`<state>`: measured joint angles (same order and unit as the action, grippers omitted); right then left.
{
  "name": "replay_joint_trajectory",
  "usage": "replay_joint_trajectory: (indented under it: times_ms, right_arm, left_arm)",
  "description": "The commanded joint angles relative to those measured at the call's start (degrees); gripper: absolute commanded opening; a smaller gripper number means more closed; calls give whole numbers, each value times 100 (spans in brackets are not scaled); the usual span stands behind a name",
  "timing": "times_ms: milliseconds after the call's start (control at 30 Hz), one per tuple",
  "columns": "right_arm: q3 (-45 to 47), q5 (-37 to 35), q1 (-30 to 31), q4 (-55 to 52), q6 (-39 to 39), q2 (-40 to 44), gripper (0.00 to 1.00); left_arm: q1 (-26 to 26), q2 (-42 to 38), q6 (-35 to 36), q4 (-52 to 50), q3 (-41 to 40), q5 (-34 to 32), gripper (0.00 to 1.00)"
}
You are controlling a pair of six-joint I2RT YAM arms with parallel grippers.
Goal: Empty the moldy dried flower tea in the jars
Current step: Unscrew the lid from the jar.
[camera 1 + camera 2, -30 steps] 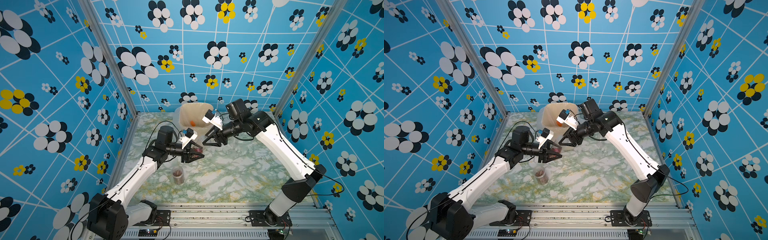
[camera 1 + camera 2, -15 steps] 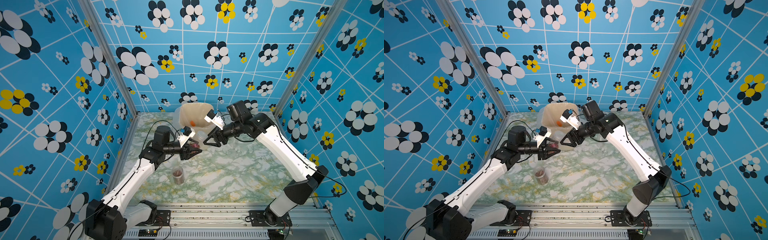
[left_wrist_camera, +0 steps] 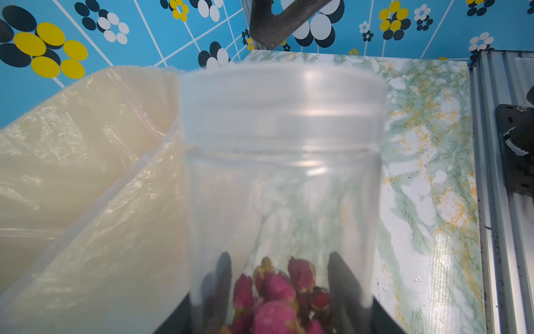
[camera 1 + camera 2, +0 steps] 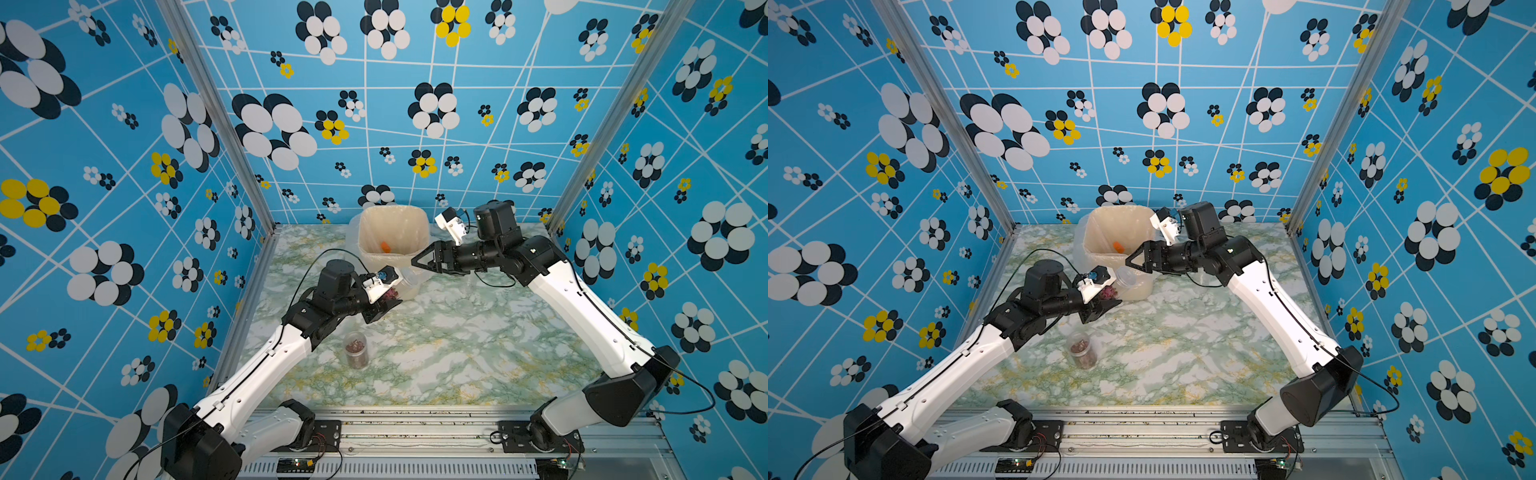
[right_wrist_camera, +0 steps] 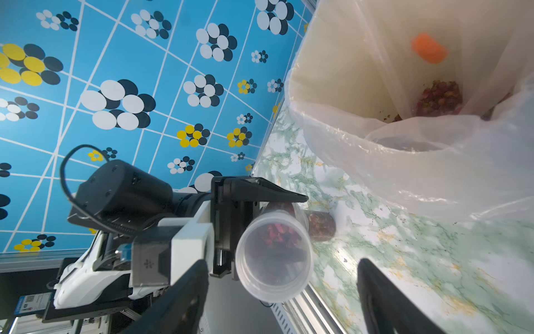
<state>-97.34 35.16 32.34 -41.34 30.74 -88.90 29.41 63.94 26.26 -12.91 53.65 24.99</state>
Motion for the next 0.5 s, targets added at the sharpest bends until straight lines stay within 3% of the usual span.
replay_joint_trajectory:
  times_ms: [0,300,467]
  right_arm:
    - [-107,193,88,-53,268,-166,84]
    - [-117,197,262,-252,107,-346,82]
    - [-114,188,347,-469,-39,-424,75]
  left_arm:
    - [91,-79,277,-149,60,-335,0]
    - [153,-69,310,-177,84,-372,0]
    - [162,-75,270,-168,93,-380,0]
